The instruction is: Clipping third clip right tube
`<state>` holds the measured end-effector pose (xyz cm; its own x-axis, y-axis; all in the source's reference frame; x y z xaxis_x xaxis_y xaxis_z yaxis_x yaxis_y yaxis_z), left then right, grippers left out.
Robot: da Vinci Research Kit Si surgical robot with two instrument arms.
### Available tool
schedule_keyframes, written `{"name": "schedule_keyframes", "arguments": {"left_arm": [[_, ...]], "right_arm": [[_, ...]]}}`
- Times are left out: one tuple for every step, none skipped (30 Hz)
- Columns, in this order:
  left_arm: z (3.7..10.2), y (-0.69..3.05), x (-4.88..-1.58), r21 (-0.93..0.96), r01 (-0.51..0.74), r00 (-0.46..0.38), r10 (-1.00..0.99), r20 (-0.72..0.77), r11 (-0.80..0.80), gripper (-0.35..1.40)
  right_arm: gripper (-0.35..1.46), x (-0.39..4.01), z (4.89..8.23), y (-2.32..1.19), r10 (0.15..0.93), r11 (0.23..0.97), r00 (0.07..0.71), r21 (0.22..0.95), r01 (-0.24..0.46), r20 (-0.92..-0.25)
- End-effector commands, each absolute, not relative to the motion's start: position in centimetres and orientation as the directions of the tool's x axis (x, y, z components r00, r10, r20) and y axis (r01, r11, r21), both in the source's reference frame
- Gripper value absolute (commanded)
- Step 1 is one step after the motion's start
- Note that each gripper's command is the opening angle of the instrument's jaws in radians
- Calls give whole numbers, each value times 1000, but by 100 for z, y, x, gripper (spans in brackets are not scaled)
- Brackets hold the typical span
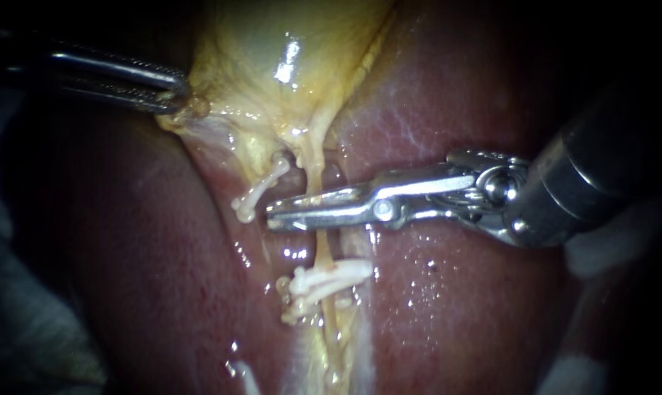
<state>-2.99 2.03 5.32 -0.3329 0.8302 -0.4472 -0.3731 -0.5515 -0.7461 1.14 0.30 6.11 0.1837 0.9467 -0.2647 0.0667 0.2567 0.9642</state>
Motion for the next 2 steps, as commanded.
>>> {"name": "schedule_keyframes", "arguments": {"left_arm": [[532, 203, -299, -746, -373, -333, 830, -447, -552, -35], [532, 203, -299, -746, -373, -333, 830, -447, -552, -35]], "right_arm": [[-35, 114, 612, 30, 955, 227, 184, 972, 60, -234], [-35, 115, 612, 30, 956, 222, 186, 973, 56, -228]]}}
